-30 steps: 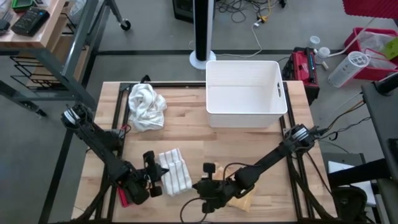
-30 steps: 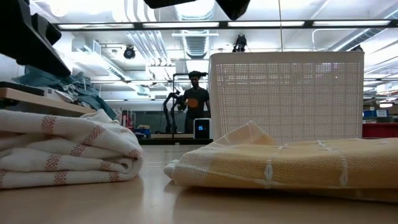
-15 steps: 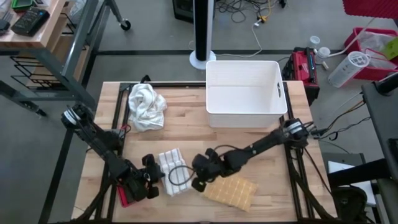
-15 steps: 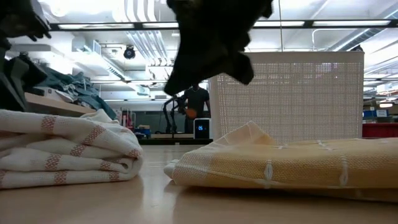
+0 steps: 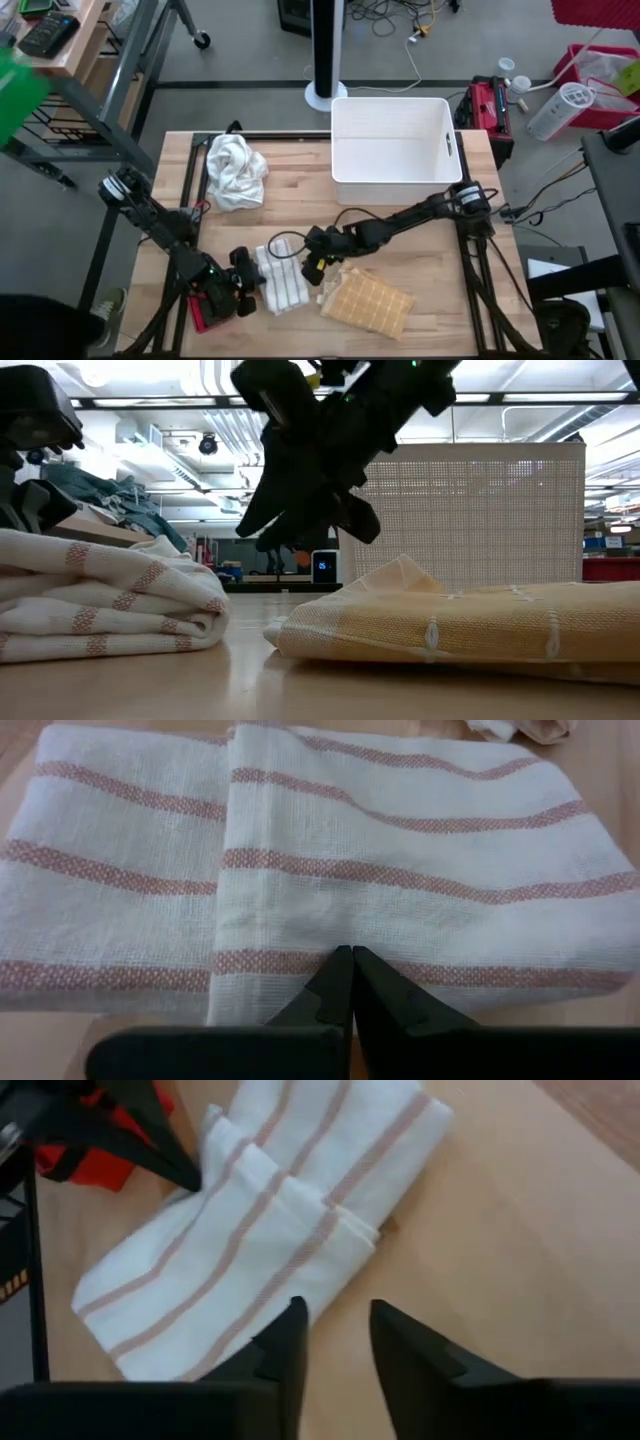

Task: Fold towel
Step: Stack the white kitchen towel on top of the yellow kitchen towel

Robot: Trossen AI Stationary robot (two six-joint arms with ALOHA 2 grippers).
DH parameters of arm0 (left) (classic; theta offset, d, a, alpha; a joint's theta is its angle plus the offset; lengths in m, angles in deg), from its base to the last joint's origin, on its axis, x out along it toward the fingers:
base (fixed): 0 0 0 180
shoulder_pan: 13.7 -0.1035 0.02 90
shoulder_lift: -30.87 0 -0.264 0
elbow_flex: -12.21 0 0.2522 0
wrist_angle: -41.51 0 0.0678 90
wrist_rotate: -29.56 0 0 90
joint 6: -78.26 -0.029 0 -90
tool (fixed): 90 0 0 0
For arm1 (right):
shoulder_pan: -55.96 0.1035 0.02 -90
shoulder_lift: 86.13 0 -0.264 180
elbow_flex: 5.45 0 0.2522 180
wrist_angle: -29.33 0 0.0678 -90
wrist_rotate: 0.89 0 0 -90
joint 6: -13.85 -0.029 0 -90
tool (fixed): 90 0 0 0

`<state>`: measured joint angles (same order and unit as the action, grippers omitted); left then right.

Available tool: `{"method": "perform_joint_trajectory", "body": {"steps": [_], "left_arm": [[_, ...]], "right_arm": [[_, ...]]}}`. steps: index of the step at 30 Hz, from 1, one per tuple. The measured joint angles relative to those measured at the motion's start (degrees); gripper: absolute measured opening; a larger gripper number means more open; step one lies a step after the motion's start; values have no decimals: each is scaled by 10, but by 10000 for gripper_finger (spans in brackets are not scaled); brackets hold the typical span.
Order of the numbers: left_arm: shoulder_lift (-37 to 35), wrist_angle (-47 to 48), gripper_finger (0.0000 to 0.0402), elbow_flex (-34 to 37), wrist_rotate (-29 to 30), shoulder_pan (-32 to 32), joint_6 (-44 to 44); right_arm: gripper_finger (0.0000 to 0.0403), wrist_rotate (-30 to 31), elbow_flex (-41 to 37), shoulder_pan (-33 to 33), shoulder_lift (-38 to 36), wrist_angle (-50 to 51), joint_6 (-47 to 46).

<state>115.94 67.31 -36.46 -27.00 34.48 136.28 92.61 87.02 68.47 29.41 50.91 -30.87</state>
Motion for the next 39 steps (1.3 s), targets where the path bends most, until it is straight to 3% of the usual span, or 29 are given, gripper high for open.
{"method": "perform_joint_trajectory", "body": {"steps": [7,16,30,39], "left_arm": [[0,0,0,0,0,-6,-4],[0,-4,0,0,0,-6,-5],[0,-37,0,0,2,-20,-35],[0,-66,0,18,-5,-22,-35]], "right_arm": [[185,-8,-13,-4,0,-34,-10],[228,0,-33,-1,5,-76,-34],[252,10,4,16,98,-144,-57],[232,-12,77,21,167,-232,-51]]}}
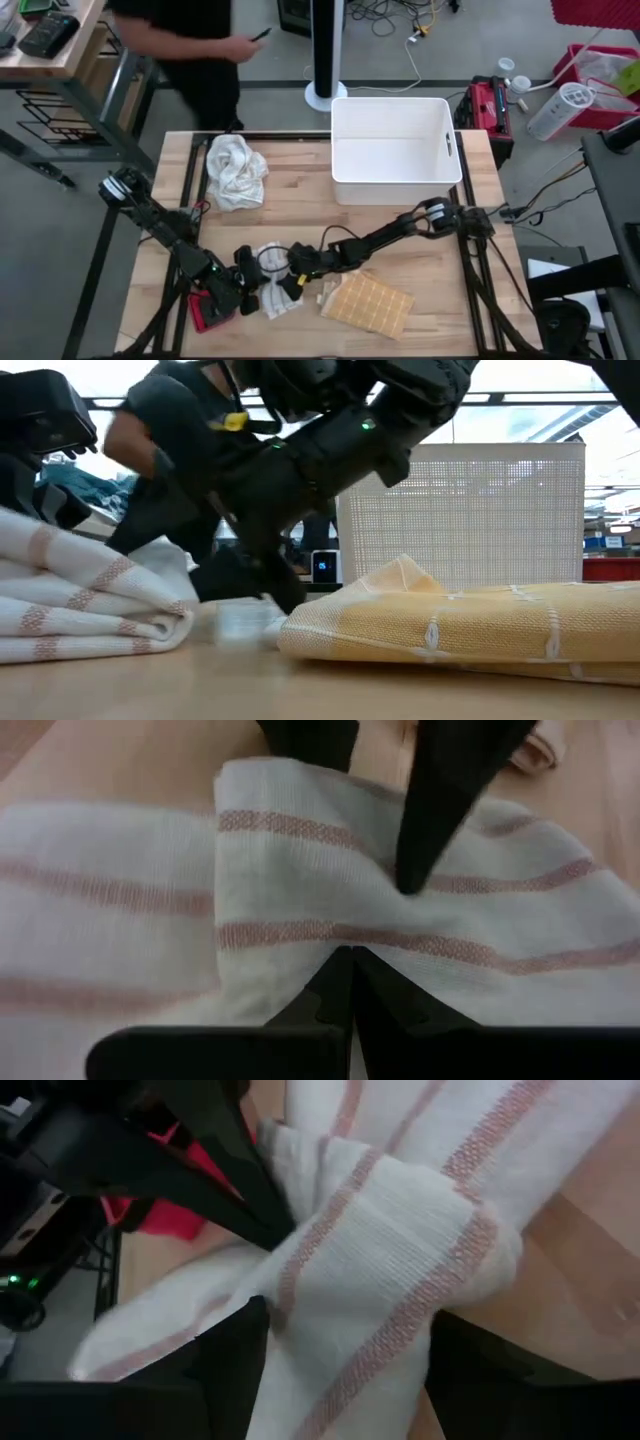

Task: Fold towel
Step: Stack the white kitchen towel on top of the yellow kitchen towel

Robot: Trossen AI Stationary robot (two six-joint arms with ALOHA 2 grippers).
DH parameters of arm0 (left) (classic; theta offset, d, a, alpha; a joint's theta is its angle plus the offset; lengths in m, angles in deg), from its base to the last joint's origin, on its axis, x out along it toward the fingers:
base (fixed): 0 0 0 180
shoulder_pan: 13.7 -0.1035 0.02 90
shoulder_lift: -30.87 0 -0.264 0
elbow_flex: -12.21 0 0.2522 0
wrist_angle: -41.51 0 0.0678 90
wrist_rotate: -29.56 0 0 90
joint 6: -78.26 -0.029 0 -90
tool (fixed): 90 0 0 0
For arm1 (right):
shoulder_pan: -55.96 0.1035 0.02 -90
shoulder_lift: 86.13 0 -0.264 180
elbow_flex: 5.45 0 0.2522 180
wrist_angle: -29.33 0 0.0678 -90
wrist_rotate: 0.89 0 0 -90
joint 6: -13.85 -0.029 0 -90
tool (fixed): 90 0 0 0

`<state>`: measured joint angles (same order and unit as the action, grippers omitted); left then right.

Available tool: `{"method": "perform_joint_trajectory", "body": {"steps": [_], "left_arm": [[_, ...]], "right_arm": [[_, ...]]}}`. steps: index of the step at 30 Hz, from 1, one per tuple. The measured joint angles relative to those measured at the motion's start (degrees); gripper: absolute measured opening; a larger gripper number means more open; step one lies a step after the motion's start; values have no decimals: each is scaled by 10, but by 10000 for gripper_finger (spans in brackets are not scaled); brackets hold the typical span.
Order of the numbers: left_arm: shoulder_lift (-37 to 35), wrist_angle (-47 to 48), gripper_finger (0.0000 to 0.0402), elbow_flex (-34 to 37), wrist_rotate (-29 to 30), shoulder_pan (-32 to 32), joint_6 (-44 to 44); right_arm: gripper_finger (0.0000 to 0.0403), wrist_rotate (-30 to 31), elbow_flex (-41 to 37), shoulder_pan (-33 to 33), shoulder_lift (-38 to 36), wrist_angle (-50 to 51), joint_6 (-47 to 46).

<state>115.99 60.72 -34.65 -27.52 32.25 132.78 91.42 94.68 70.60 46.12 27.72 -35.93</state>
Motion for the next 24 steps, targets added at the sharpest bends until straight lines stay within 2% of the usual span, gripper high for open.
{"method": "perform_joint_trajectory", "body": {"steps": [3,5,9,10,13,17,20,24], "left_arm": [[0,-1,0,0,-1,0,0],[0,1,0,-1,-1,0,0],[0,11,0,-15,-4,0,-3],[-1,17,0,-20,-10,0,-6],[-8,60,0,-43,-35,2,-3],[-17,134,0,-83,-30,17,12],[-19,193,0,-123,23,40,10],[-18,271,0,-180,136,81,0]], "right_arm": [[203,-4,14,0,6,-8,10],[167,-1,16,0,7,-6,22],[46,4,16,0,3,-9,41],[27,5,16,0,3,-10,47],[22,5,16,0,3,-12,58],[17,2,16,4,-5,-9,66],[17,-15,16,8,-23,7,73],[17,-35,16,12,-61,58,90]]}}
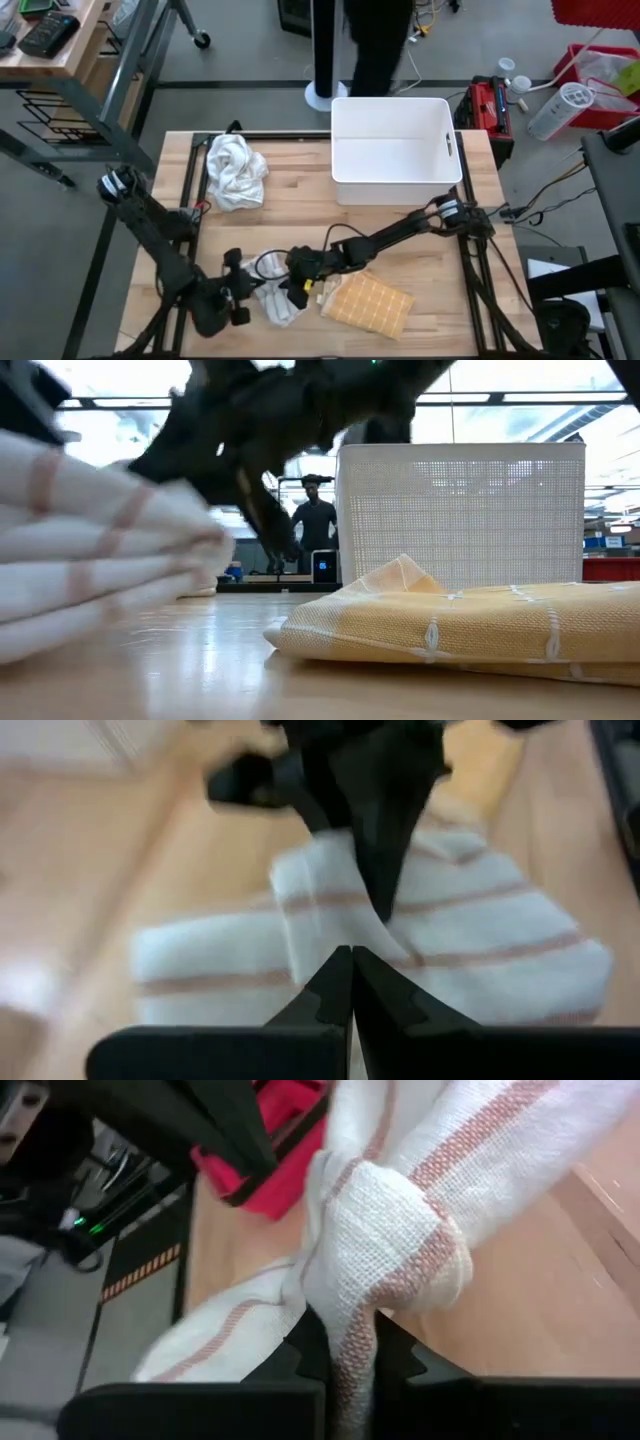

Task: Fold towel
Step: Stack the white kitchen towel on top of the yellow kitchen towel

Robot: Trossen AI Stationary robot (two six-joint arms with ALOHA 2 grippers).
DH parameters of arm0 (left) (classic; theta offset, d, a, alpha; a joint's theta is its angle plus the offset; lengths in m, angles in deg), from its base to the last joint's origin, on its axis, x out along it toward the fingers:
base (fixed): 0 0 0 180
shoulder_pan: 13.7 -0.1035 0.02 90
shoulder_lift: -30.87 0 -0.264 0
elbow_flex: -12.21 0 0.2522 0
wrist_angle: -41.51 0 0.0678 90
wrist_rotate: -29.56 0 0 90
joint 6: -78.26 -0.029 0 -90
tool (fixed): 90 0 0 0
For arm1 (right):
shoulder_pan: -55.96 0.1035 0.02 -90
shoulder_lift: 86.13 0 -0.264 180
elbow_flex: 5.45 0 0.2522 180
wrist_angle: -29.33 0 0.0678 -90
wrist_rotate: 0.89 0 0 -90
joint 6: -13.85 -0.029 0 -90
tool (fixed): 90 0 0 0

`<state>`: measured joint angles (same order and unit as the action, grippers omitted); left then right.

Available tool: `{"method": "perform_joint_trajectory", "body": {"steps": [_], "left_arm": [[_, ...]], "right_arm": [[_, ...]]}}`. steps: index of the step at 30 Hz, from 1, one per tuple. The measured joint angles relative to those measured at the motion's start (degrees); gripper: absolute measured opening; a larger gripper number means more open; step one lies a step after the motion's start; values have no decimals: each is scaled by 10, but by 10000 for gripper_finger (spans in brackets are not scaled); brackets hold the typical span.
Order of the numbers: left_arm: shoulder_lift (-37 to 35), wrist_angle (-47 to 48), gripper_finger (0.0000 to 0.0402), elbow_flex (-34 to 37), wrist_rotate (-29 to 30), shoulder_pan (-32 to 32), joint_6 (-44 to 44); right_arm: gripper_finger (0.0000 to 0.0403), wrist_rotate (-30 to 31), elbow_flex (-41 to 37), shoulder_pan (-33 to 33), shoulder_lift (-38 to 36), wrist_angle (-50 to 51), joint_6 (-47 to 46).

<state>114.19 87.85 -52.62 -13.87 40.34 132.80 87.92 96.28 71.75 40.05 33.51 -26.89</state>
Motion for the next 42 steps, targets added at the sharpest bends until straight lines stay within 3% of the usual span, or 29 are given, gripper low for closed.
{"method": "perform_joint_trajectory", "body": {"steps": [4,7,19,33,42], "left_arm": [[4,49,0,-43,98,37,-1],[4,54,0,-57,135,58,-8],[8,52,0,-58,151,69,-1],[9,47,0,-57,186,66,0],[26,32,0,-56,190,64,0]], "right_arm": [[17,-20,0,1,-50,78,14],[16,-35,0,7,-92,152,33],[16,-31,-10,95,-263,334,43],[16,71,-54,216,-278,503,-19],[15,10,-151,206,-280,461,8]]}}
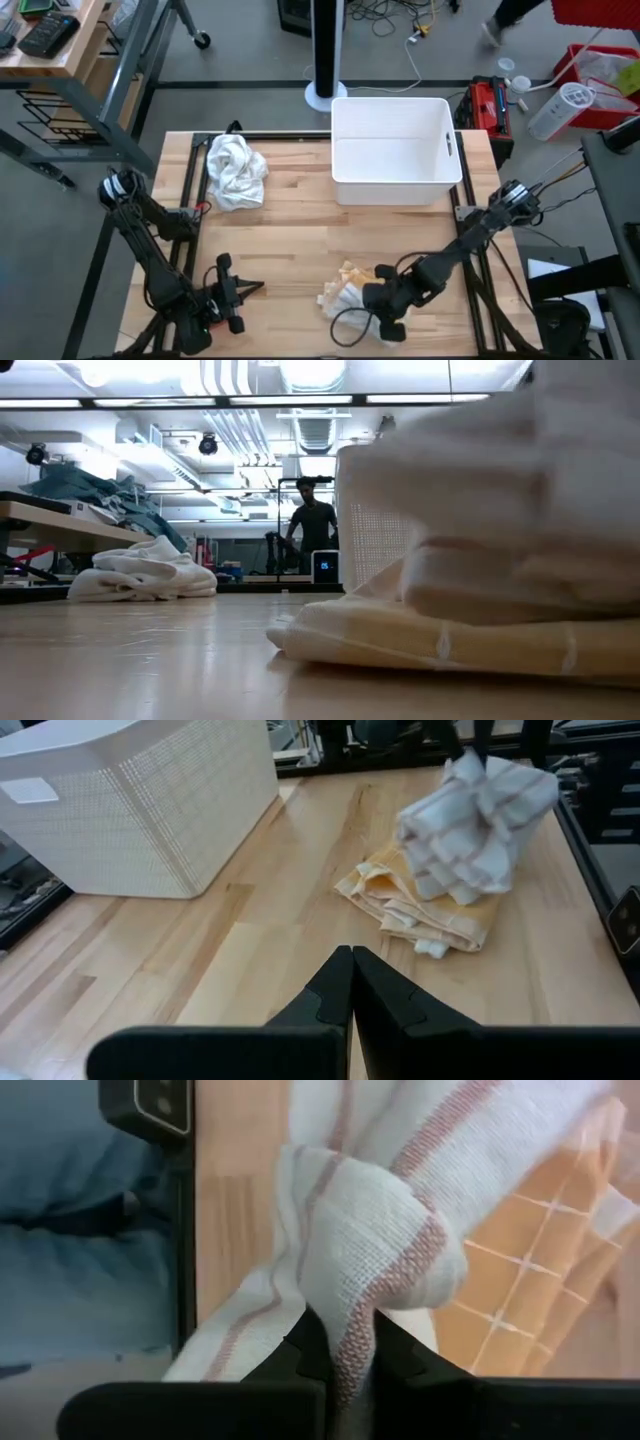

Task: Fold towel
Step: Stack the white kitchen towel on top of the yellow kitchen towel

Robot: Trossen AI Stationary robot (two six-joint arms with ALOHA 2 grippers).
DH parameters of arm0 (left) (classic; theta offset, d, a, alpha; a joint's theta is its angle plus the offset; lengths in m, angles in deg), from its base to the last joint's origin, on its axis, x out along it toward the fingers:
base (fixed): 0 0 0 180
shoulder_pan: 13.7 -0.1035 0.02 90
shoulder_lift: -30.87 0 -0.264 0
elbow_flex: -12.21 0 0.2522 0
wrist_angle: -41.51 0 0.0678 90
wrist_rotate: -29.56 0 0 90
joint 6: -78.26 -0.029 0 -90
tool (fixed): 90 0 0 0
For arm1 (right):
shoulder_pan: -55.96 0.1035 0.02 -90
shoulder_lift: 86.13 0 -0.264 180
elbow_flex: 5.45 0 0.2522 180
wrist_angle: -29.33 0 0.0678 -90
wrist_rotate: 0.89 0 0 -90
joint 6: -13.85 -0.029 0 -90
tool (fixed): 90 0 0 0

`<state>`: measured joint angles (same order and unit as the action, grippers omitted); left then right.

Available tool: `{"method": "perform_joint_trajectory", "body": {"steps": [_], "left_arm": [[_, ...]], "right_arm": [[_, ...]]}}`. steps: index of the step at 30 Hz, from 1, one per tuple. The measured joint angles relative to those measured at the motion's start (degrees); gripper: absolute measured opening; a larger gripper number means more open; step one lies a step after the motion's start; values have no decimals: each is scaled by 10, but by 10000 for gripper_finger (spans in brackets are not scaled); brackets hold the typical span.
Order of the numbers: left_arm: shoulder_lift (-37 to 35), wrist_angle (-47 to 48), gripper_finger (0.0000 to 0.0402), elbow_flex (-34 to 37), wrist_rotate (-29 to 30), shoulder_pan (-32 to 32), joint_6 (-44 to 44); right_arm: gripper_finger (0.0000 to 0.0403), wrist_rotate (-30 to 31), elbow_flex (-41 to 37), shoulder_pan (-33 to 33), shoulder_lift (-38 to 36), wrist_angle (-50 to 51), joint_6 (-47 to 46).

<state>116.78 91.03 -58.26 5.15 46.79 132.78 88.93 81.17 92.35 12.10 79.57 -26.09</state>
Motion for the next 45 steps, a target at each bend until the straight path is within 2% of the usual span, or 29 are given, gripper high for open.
{"method": "perform_joint_trajectory", "body": {"steps": [4,8,16,21,27,39,42,45], "left_arm": [[11,-9,0,0,0,-1,0],[15,-11,0,0,-1,-4,0],[15,-11,0,1,-1,-7,0],[15,-13,0,1,-1,-8,0],[15,-15,0,1,-5,-8,0],[15,-15,0,1,-3,-9,0],[15,-15,0,2,-3,-10,0],[15,-15,0,2,-3,-10,0]], "right_arm": [[15,-30,-12,-4,-6,-69,16],[15,-33,-10,-6,-10,-76,21],[15,-61,26,0,-52,-165,33],[15,-37,23,1,-52,-155,33],[15,-36,-13,1,-14,-126,18],[15,-8,-121,-49,-25,-133,-7],[38,2,-140,-63,-25,-131,-17],[90,2,-145,-72,-25,-130,-17]]}}
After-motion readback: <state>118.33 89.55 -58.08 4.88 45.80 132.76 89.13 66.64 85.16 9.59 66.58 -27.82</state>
